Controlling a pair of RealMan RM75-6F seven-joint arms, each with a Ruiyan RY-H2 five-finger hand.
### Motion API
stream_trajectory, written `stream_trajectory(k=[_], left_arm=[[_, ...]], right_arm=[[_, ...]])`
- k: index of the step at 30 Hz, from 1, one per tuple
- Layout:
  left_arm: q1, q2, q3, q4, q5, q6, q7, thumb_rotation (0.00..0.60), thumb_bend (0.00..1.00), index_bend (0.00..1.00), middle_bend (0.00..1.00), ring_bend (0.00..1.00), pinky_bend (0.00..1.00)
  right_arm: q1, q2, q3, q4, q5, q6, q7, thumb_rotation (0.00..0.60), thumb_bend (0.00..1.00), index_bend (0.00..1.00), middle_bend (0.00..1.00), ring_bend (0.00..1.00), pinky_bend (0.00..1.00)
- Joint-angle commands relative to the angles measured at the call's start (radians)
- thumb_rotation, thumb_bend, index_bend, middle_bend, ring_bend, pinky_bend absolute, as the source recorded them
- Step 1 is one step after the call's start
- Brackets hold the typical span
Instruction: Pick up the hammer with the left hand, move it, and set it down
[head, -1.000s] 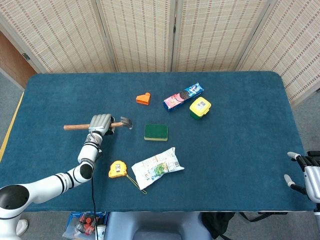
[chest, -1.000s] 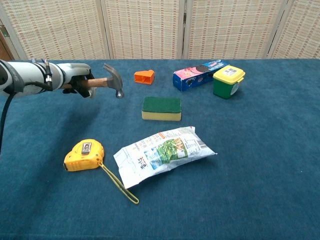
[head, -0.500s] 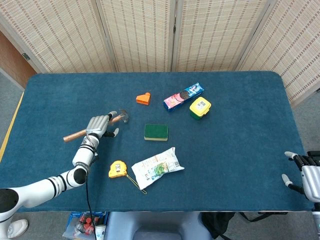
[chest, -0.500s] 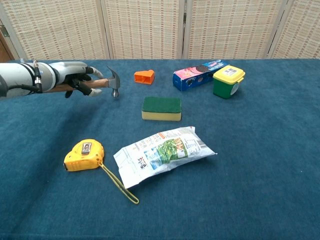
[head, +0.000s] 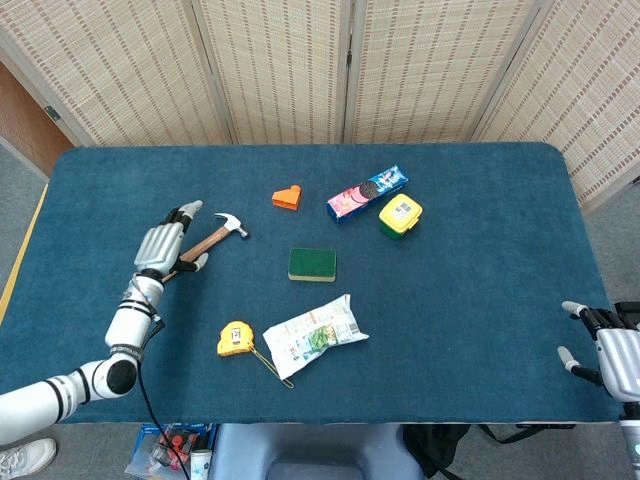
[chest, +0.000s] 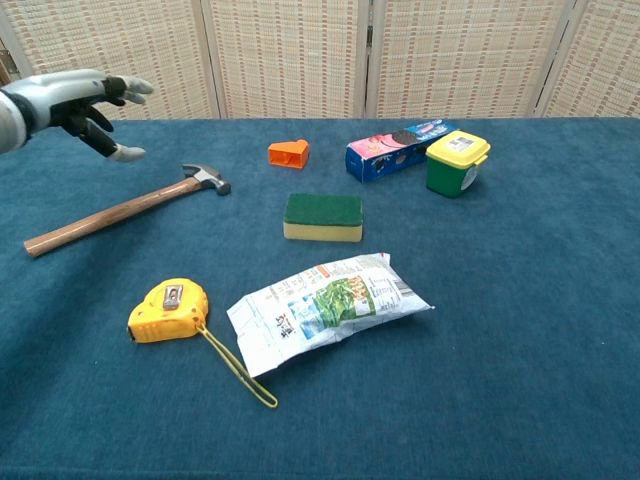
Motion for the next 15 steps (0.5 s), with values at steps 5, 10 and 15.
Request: stream_trajectory(k=[5,10,15], left_arm=[[0.218,0.177,0.115,-0.201,0.243,0.257,-0.061,0.6,0.32,0.01,0.02,0.06,0.17],[0.336,0.272,0.161,-0.279,0.331,0.367,-0.131,0.6,0.32,0.04,0.02,0.06,0.13],[0.436,0.27,0.2,-0.276,0.425,0.512,-0.128,0.6,0.32,0.04,0.02,0.06,0.13]], right_arm=[[-0.006,0.021,-0.008,-0.021,-0.013,0.011,0.02,0.6,0.28,0.24,0.35,0.26,0.3],[-0.005,0.033,-0.017,-0.04,-0.026,0.008,0.026,0.6,0.28,0.24,0.35,0.26,0.3],[-0.004,0.034,-0.019,-0.048,-0.036,0.016,0.022,0.6,0.28,0.24,0.35,0.26,0.3]])
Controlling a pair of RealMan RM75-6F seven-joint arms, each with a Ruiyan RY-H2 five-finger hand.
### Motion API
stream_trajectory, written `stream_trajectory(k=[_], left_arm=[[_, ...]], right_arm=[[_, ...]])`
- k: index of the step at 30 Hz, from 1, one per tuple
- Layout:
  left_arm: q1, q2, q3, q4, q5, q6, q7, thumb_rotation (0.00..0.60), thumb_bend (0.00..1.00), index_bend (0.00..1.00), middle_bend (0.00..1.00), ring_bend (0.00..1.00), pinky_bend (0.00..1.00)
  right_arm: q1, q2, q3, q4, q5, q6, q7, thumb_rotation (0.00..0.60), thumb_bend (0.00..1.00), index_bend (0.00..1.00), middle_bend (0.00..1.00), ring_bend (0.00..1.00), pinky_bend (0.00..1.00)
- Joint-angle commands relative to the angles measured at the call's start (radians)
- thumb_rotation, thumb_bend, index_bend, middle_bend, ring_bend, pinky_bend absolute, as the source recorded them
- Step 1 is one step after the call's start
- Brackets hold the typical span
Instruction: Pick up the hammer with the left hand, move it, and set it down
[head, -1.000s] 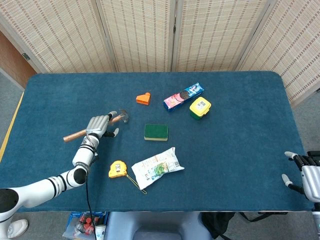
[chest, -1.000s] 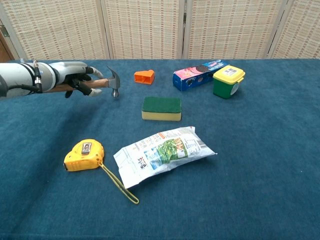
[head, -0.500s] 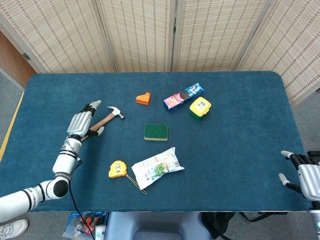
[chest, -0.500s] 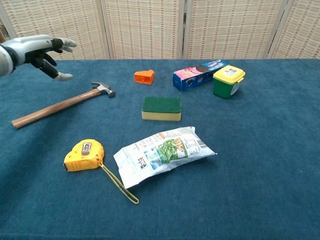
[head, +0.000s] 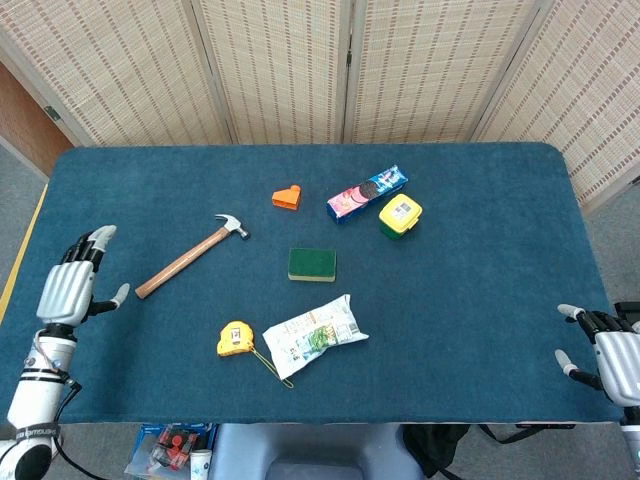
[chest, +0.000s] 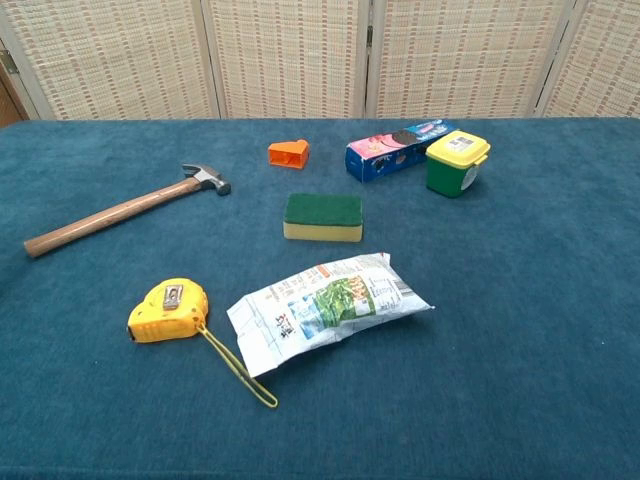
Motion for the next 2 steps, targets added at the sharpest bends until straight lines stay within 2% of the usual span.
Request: stream_trajectory(k=[1,2], left_arm=[[0.108,0.015,0.052,-0.018,0.103,0.137,-0.013,0.6,0.32,0.04,0.02,0.07,0.13],[0.12,0.012,0.06,-0.016,0.12,0.153,-0.008,0.6,0.32,0.04,0.03,0.07,0.13]], right_arm=[[0.001,0.001,0.0,-0.004,-0.004,0.002,-0.002,0.6,0.28,0.24,0.35,0.26,0.3],[0.001,0.002,-0.001,-0.006,-0.006,0.004,-0.003,0.6,0.28,0.24,0.35,0.26,0.3]])
